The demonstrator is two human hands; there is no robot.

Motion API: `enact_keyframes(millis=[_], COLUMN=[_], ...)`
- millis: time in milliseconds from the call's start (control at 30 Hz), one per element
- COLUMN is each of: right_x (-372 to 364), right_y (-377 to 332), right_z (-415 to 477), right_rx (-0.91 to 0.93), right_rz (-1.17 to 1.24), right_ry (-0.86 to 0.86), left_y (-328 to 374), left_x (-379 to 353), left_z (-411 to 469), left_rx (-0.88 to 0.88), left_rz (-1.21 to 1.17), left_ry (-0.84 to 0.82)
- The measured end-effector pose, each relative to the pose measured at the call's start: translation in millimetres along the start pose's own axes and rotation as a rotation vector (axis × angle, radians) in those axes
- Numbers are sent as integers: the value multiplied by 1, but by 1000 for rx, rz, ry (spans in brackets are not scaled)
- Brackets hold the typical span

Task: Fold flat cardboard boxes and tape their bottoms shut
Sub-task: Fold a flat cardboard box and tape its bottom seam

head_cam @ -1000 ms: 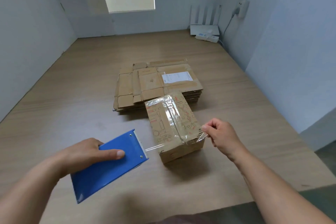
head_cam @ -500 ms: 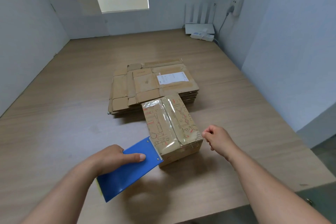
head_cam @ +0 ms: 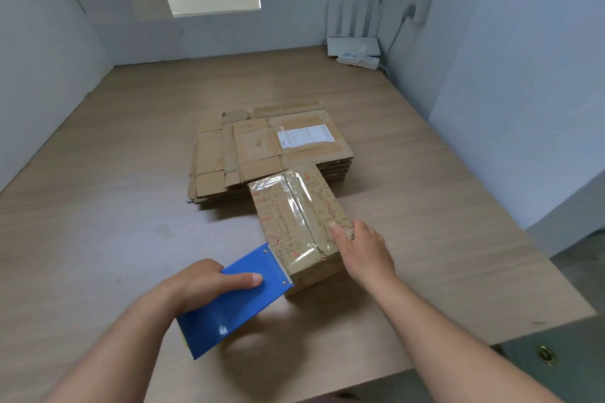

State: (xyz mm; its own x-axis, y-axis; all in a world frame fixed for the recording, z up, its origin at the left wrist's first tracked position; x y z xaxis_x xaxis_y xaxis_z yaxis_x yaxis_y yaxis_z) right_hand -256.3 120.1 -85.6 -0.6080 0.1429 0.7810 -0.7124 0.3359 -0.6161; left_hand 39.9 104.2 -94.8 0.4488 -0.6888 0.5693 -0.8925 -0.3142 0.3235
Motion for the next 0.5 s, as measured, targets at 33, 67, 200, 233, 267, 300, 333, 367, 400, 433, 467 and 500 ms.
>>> enact_keyframes(millis=[33, 67, 200, 233, 267, 300, 333, 367, 400, 433, 467, 500], right_x=[-8, -12, -12, -12, -12, -13, -14, -14, -13, -12, -12, -11], right_y=[-3, -2, 3, 4, 3, 3, 2, 1, 2, 2, 1, 1], right_z=[-2, -4, 0, 1, 2, 2, 1, 1, 0, 1, 1, 1], right_rx=[-10, -24, -26, -27, -27, -25, -22, -20, -20, -21, -21, -20], right_rz=[-17, -26, -71, -85, -88, -86, -86, -84, -81, -81, -85, -89], right_ry=[-37, -53, -60, -62, -62, -65, -69, -72, -73, -73, -74, -77], left_y=[1, 2, -8, -13, -16, -19, -20, -19, -16, -12, -8, -4], left_x=[-1, -2, 8, 13, 17, 19, 19, 19, 20, 21, 23, 25], left_z=[0, -1, -8, -12, -15, -17, -17, -16, -14, -11, -9, -8], left_rx=[-5, -9, 4, 10, 17, 26, 41, 59, 80, 102, 130, 151], left_rz=[4, 8, -25, -38, -40, -36, -25, -7, 14, 25, 37, 52], left_ry=[-2, -4, -12, -8, 0, 11, 26, 45, 64, 71, 74, 78])
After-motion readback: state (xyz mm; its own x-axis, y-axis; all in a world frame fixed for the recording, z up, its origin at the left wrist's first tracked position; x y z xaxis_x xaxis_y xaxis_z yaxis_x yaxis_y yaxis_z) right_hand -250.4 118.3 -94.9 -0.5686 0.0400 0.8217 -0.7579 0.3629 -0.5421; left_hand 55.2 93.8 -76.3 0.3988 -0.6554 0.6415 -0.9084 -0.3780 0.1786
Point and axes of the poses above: each hand's wrist, its own z-axis towards the middle knuckle, its own x-axis out of the back of the hand, y = z × x, the point moved 9 cm from there along z, towards the middle knuckle, and after that the axes turned 5 degrees about x, right-handed, at the moved point
